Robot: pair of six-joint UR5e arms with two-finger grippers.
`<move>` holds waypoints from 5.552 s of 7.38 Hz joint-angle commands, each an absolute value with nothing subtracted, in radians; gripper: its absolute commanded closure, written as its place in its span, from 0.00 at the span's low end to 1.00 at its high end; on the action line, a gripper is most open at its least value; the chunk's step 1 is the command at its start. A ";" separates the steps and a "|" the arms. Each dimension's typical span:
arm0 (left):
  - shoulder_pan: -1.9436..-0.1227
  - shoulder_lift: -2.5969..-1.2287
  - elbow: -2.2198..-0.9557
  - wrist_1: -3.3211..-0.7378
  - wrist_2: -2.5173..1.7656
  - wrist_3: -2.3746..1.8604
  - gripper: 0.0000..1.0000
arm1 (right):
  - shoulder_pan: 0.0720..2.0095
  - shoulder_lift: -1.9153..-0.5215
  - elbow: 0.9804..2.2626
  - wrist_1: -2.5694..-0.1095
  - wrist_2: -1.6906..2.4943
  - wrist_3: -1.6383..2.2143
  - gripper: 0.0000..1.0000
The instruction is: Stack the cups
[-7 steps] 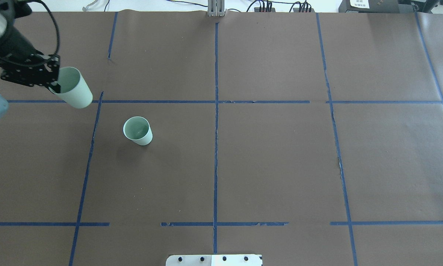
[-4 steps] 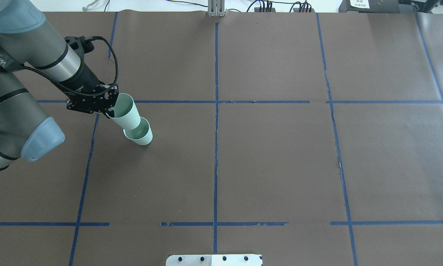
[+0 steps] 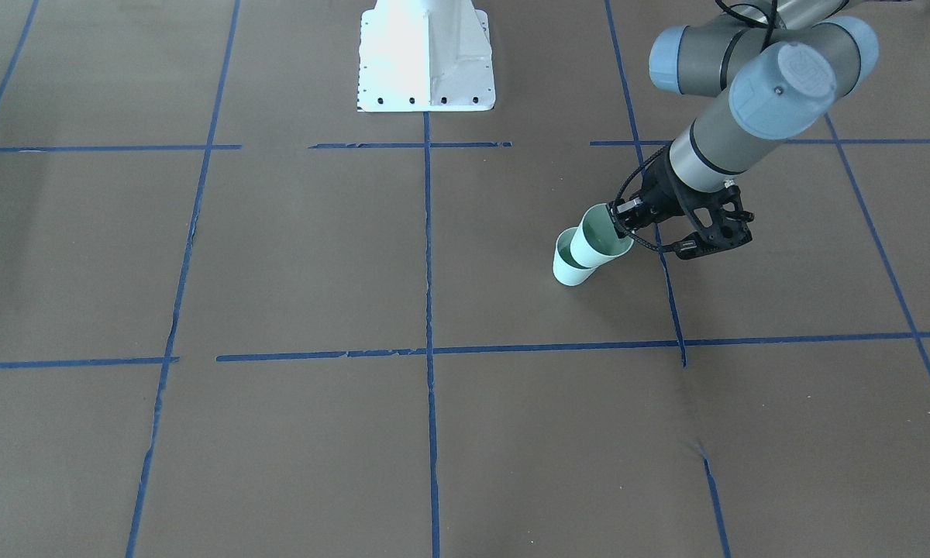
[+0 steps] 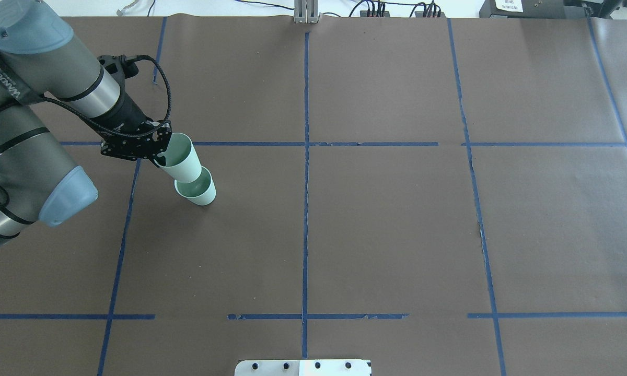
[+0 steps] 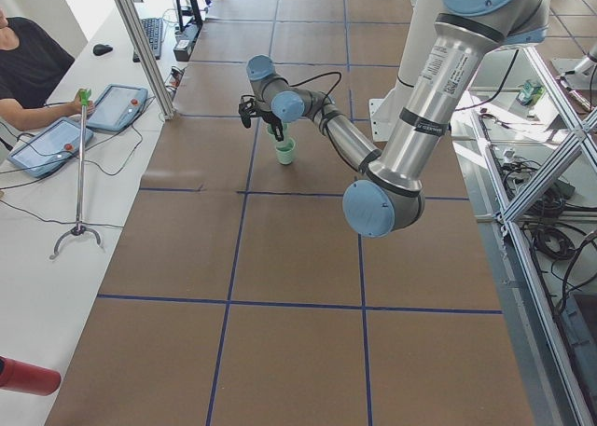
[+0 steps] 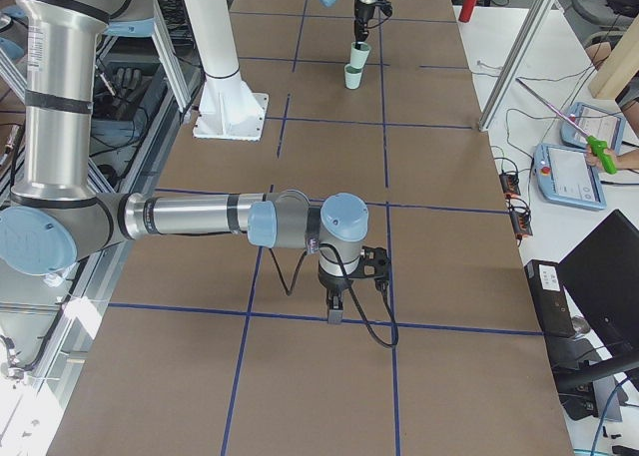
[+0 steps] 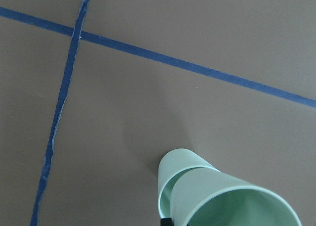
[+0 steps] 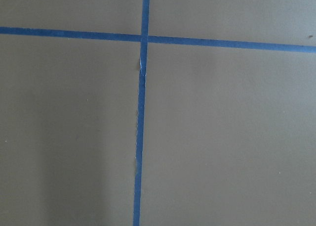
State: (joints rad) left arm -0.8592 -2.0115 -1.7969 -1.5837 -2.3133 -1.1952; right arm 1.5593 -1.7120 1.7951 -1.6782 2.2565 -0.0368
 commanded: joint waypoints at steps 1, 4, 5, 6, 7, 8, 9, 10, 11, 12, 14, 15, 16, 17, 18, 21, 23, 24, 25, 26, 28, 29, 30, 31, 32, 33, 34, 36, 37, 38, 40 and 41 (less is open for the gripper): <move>-0.848 -2.005 -1.796 -1.586 -2.313 -1.195 1.00 | 1.560 -1.712 1.795 -1.678 2.256 -0.037 0.00; -0.822 -2.000 -1.795 -1.586 -2.313 -1.195 1.00 | 1.560 -1.712 1.795 -1.678 2.256 -0.037 0.00; -0.821 -2.000 -1.795 -1.586 -2.313 -1.193 1.00 | 1.559 -1.712 1.795 -1.678 2.256 -0.037 0.00; -0.821 -2.002 -1.793 -1.586 -2.313 -1.193 1.00 | 1.560 -1.712 1.795 -1.678 2.256 -0.037 0.00; -0.819 -2.005 -1.792 -1.586 -2.313 -1.187 0.72 | 1.560 -1.713 1.795 -1.678 2.256 -0.037 0.00; -0.819 -2.005 -1.789 -1.588 -2.313 -1.184 0.01 | 1.560 -1.712 1.795 -1.678 2.256 -0.037 0.00; -0.818 -2.006 -1.790 -1.588 -2.313 -1.184 0.00 | 1.560 -1.713 1.795 -1.678 2.256 -0.037 0.00; -0.819 -2.003 -1.795 -1.594 -2.312 -1.184 0.00 | 1.559 -1.713 1.795 -1.678 2.256 -0.037 0.00; -0.819 -1.999 -1.802 -1.594 -2.310 -1.183 0.00 | 1.560 -1.712 1.795 -1.678 2.256 -0.037 0.00; -0.830 -1.997 -1.825 -1.589 -2.309 -1.180 0.00 | 1.559 -1.712 1.795 -1.678 2.256 -0.037 0.00; -0.894 -1.955 -1.929 -1.580 -2.310 -1.175 0.00 | 1.560 -1.712 1.795 -1.678 2.256 -0.037 0.00; -0.996 -1.939 -1.951 -1.582 -2.310 -1.172 0.00 | 1.560 -1.713 1.795 -1.678 2.256 -0.037 0.00; -1.044 -1.896 -1.986 -1.572 -2.313 -1.111 0.00 | 1.559 -1.712 1.795 -1.678 2.256 -0.037 0.00; -1.113 -1.861 -2.012 -1.512 -2.313 -0.962 0.00 | 1.560 -1.713 1.795 -1.678 2.256 -0.037 0.00; -1.200 -1.856 -2.010 -1.441 -2.313 -0.739 0.00 | 1.560 -1.712 1.795 -1.678 2.256 -0.037 0.00; -1.481 -1.793 -1.935 -1.319 -2.319 -0.264 0.00 | 1.559 -1.712 1.795 -1.678 2.256 -0.037 0.00; -1.659 -1.728 -1.743 -1.330 -2.316 0.110 0.00 | 1.560 -1.712 1.795 -1.678 2.256 -0.037 0.00; -1.698 -1.671 -1.679 -1.360 -2.315 0.240 0.00 | 1.559 -1.713 1.795 -1.678 2.256 -0.037 0.00; -1.700 -1.589 -1.672 -1.415 -2.315 0.253 0.00 | 1.560 -1.713 1.795 -1.678 2.256 -0.037 0.00; -1.700 -1.522 -1.643 -1.525 -2.316 0.242 0.00 | 1.559 -1.713 1.795 -1.678 2.256 -0.037 0.00; -1.698 -1.534 -1.580 -1.566 -2.315 0.236 0.00 | 1.560 -1.713 1.795 -1.678 2.256 -0.037 0.00; -1.697 -1.535 -1.585 -1.566 -2.315 0.236 0.00 | 1.559 -1.712 1.795 -1.678 2.256 -0.037 0.00; -1.692 -1.539 -1.586 -1.566 -2.315 0.236 0.00 | 1.560 -1.712 1.795 -1.678 2.256 -0.037 0.00; -1.690 -1.540 -1.589 -1.566 -2.315 0.236 0.00 | 1.559 -1.713 1.795 -1.678 2.256 -0.037 0.00; -1.683 -1.542 -1.597 -1.566 -2.318 0.229 0.00 | 1.560 -1.712 1.795 -1.678 2.256 -0.037 0.00; -1.648 -1.546 -1.601 -1.569 -2.322 0.153 0.00 | 1.560 -1.713 1.795 -1.678 2.256 -0.037 0.00; -1.617 -1.545 -1.605 -1.572 -2.322 0.109 0.00 | 1.559 -1.712 1.795 -1.678 2.256 -0.037 0.00; -1.615 -1.545 -1.603 -1.572 -2.325 0.104 0.00 | 1.559 -1.712 1.795 -1.678 2.256 -0.037 0.00; -1.615 -1.545 -1.601 -1.572 -2.326 0.078 0.00 | 1.560 -1.713 1.795 -1.678 2.256 -0.037 0.00; -1.617 -1.543 -1.598 -1.572 -2.326 0.055 0.00 | 1.560 -1.712 1.795 -1.678 2.256 -0.037 0.00; -1.615 -1.539 -1.592 -1.572 -2.326 0.055 0.00 | 1.559 -1.712 1.795 -1.678 2.256 -0.037 0.00; -1.615 -1.540 -1.595 -1.572 -2.326 0.054 0.00 | 1.560 -1.713 1.795 -1.678 2.256 -0.037 0.00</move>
